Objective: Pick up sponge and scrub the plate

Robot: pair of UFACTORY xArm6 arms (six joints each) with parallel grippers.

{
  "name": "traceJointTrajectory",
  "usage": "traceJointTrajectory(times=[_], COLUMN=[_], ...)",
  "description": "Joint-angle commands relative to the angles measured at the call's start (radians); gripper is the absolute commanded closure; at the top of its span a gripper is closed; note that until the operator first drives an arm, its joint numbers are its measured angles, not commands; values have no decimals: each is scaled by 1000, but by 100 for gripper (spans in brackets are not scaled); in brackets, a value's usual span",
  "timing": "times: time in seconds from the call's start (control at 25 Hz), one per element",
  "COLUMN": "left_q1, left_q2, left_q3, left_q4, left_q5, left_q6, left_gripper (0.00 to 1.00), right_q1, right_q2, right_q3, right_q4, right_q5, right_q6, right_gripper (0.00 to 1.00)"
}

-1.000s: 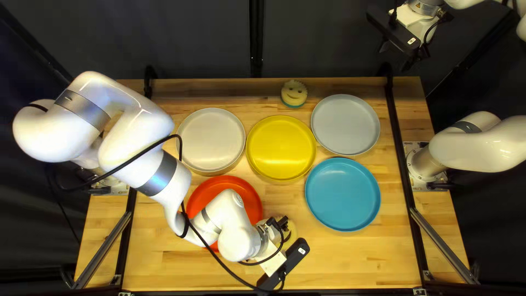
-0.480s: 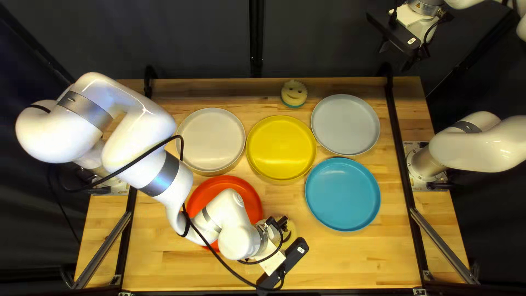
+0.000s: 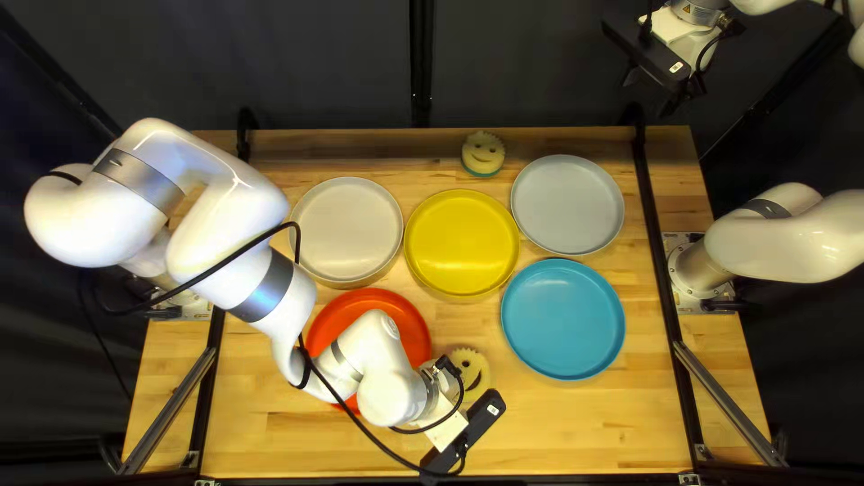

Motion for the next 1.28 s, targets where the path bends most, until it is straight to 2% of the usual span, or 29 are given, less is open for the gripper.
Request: traceJointTrajectory(times=[0.04, 0.4, 0.52, 0.72, 1.04, 1.28], left_q1=[7, 59, 116, 216, 291, 296], left_q2=[-52, -204, -270, -334, -339, -315], left_q3=[30, 123, 195, 245, 259, 246], left_q4=[-18, -68, -92, -142, -145, -142], left_q5=[29, 115, 115, 125, 91, 65], left_q6=[28, 113, 162, 275, 334, 333], left_gripper=[100, 100, 100, 100, 100, 100], right_q1=[0, 0, 0, 0, 0, 0], right_q2=[0, 0, 0, 0, 0, 0], right_q3=[0, 0, 0, 0, 0, 0], right_q4=[0, 0, 0, 0, 0, 0], right_q5=[0, 0, 0, 0, 0, 0], right_q6=[0, 0, 0, 0, 0, 0], right_gripper=[0, 0, 0, 0, 0, 0])
